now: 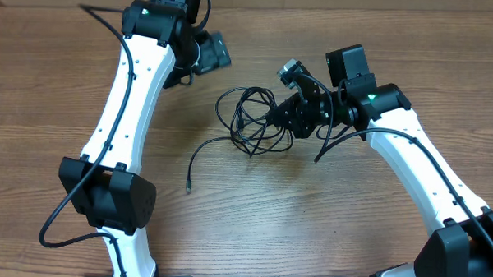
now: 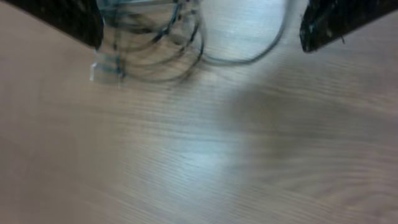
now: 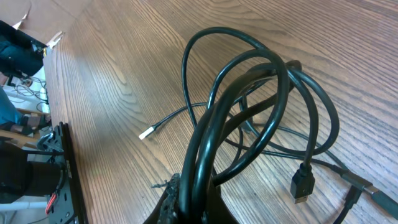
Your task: Untangle cables
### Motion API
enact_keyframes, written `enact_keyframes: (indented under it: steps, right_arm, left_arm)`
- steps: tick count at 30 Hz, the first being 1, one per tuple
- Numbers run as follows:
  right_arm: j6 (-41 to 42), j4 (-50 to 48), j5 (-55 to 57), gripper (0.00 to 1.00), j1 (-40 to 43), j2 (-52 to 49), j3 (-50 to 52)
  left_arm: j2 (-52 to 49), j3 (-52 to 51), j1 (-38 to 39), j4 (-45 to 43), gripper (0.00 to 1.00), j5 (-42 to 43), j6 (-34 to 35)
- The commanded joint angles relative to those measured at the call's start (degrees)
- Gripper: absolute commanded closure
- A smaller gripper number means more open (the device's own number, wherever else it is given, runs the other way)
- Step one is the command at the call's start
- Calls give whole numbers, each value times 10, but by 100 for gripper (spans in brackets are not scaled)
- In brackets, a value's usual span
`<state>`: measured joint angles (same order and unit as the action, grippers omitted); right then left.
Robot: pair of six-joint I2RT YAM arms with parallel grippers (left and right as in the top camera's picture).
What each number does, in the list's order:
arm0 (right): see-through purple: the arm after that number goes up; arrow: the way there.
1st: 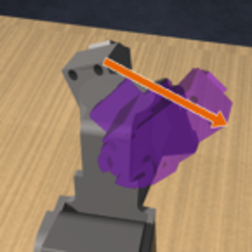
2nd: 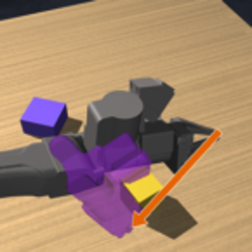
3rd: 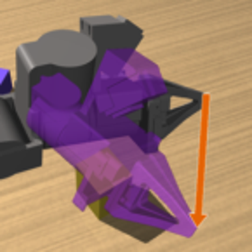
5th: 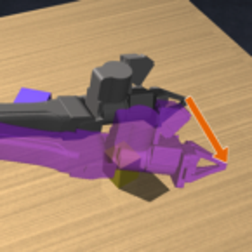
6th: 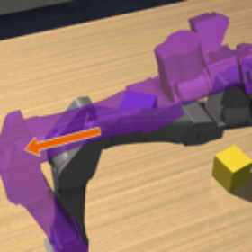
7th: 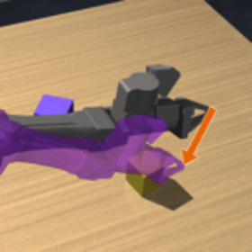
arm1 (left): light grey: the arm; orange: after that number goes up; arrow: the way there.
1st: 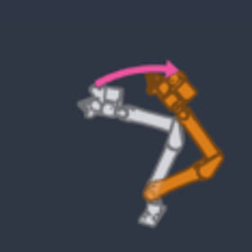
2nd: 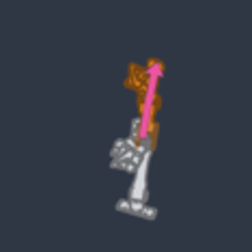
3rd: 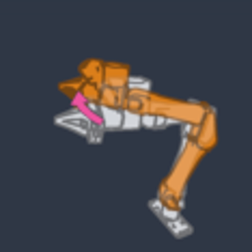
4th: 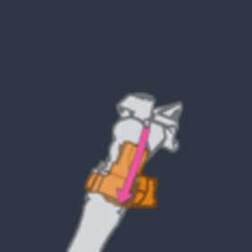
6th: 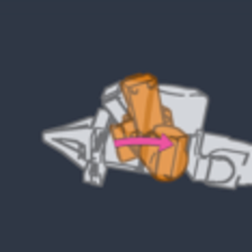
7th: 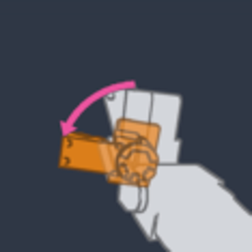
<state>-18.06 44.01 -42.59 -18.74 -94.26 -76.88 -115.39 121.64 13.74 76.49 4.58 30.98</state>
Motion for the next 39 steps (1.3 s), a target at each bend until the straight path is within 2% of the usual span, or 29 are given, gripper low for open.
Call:
enact_keyframes:
  steps: [1,5,13,19,25,29,35,39]
  right_arm:
    - [-4,-9,-10,96,1,6,-4]
    - [-4,-8,-10,96,1,7,-4]
    - [-4,-4,-11,96,1,7,-4]
    - [-4,-27,-101,96,1,6,-4]
    - [-4,-26,-102,96,1,6,-4]
    - [-4,-26,-102,96,1,7,-4]
    - [-4,-28,-102,96,1,7,-4]
    - [-4,-28,-102,96,1,7,-4]
  left_arm:
    - [13,12,4,43,0,155,-418]
    - [13,12,10,31,0,148,-513]
    - [13,12,11,-18,0,150,-638]
    - [13,-14,34,-28,3,179,-767]
    - [13,-15,43,-43,0,200,-780]
    - [13,-15,43,-33,14,210,-795]
    - [13,-15,43,8,18,210,-817]
    - [13,-15,42,66,28,207,-875]
